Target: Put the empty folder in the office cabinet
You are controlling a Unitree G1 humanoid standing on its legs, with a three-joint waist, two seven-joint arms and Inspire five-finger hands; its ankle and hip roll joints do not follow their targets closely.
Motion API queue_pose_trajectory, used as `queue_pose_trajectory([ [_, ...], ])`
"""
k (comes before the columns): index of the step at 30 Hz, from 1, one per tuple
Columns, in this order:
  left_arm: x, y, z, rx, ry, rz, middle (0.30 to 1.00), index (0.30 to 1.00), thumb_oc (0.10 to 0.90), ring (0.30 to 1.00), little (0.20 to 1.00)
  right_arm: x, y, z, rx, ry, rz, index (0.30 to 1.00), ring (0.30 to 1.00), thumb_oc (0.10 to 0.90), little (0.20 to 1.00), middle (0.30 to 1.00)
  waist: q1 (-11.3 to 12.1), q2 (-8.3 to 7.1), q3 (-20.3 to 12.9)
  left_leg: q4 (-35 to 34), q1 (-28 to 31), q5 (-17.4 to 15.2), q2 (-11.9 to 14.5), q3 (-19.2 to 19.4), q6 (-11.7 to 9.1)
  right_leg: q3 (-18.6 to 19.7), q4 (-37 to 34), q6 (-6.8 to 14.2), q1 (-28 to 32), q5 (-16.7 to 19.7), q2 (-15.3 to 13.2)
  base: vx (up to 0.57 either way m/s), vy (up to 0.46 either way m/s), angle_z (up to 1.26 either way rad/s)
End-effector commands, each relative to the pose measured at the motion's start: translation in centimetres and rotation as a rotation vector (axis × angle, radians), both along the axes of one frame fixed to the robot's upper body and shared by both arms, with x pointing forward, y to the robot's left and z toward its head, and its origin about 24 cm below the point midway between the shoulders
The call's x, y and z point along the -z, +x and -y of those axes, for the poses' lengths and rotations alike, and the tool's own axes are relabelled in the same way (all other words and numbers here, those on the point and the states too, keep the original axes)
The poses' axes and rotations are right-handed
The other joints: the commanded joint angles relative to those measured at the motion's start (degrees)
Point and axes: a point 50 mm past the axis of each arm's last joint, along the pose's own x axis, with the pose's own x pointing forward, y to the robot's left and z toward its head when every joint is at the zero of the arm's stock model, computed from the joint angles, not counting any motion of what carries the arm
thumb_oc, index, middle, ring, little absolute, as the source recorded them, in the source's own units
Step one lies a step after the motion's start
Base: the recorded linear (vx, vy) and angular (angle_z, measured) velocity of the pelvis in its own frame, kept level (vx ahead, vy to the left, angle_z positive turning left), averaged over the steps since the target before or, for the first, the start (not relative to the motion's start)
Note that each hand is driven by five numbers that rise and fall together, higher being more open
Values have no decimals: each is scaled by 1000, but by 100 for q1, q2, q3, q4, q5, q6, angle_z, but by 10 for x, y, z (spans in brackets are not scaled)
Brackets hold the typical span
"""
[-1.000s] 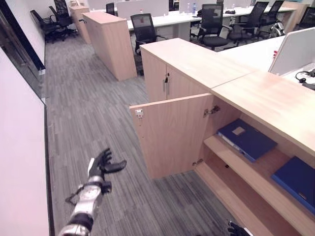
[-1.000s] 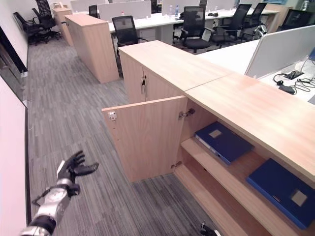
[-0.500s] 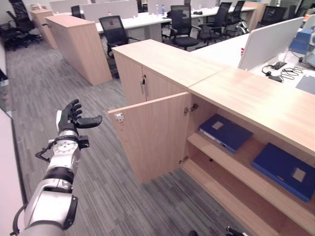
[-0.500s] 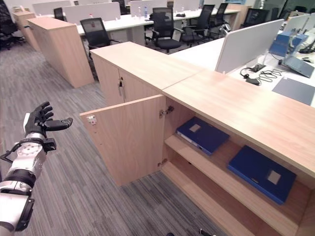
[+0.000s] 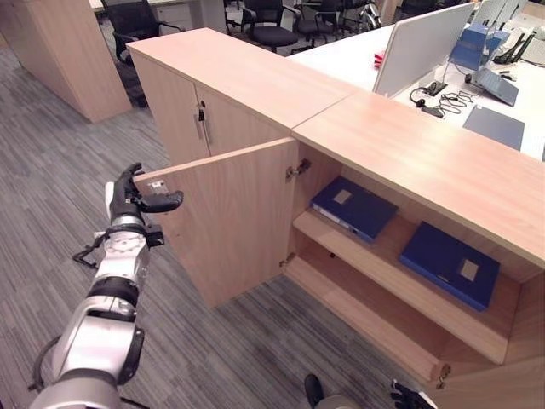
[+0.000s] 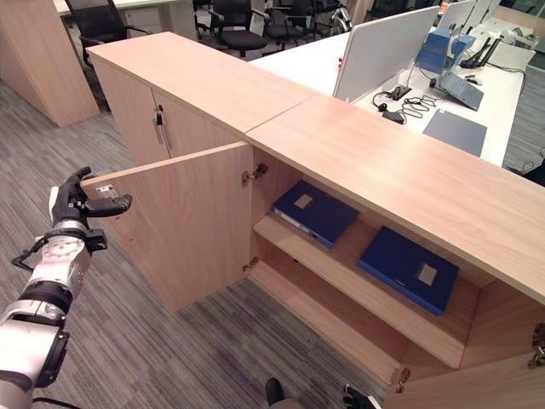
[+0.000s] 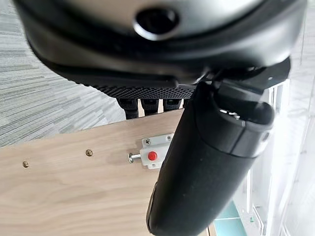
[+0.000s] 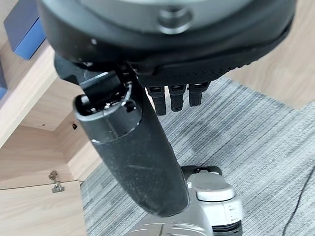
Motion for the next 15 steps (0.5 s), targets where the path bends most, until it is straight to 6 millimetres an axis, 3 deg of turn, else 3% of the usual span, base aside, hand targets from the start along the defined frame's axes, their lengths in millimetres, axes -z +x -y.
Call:
queue_pose_trajectory([
  [1, -96, 39, 47, 196, 69, 323, 900, 900, 800, 900, 900, -20, 47, 18, -14, -48, 172, 900, 900, 800, 900, 900, -170, 220, 247, 31, 644, -704, -117, 11, -56, -352, 307, 714, 37, -236, -137, 0, 0, 0],
  [6, -103, 43, 65, 263, 77, 356, 900, 900, 800, 900, 900, -20, 48, 16, -22, -44, 174, 900, 900, 800, 900, 900, -204, 192, 254, 22, 678, -730, -131, 23, -42, -337, 314, 714, 26, -222, -138, 0, 0, 0],
  [9, -101, 44, 87, 342, 73, 385, 900, 900, 800, 900, 900, -19, 46, 15, -27, -50, 164, 900, 900, 800, 900, 900, -174, 200, 258, 14, 693, -741, -152, -31, -29, -369, 313, 714, 46, -223, -158, -5, 1, 1],
  [11, -94, 43, 109, 419, 47, 410, 900, 900, 800, 900, 900, -18, 46, 14, -29, -50, 160, 900, 900, 800, 900, 900, -120, 208, 272, 16, 701, -752, -177, -90, -11, -414, 329, 714, 78, -240, -183, -26, 4, 7],
  [13, -74, 32, 146, 569, 23, 429, 900, 900, 800, 900, 900, -17, 45, 11, -18, -48, 158, 900, 900, 800, 900, 900, 27, 234, 305, 21, 694, -767, -212, -226, 20, -532, 347, 714, 160, -289, -244, -38, 3, 7],
  [15, -63, 24, 158, 619, 25, 422, 900, 900, 800, 900, 900, -16, 45, 10, -11, -47, 160, 900, 900, 800, 900, 900, 89, 244, 315, 25, 687, -767, -220, -282, 34, -584, 352, 709, 197, -312, -265, -29, 0, 11],
])
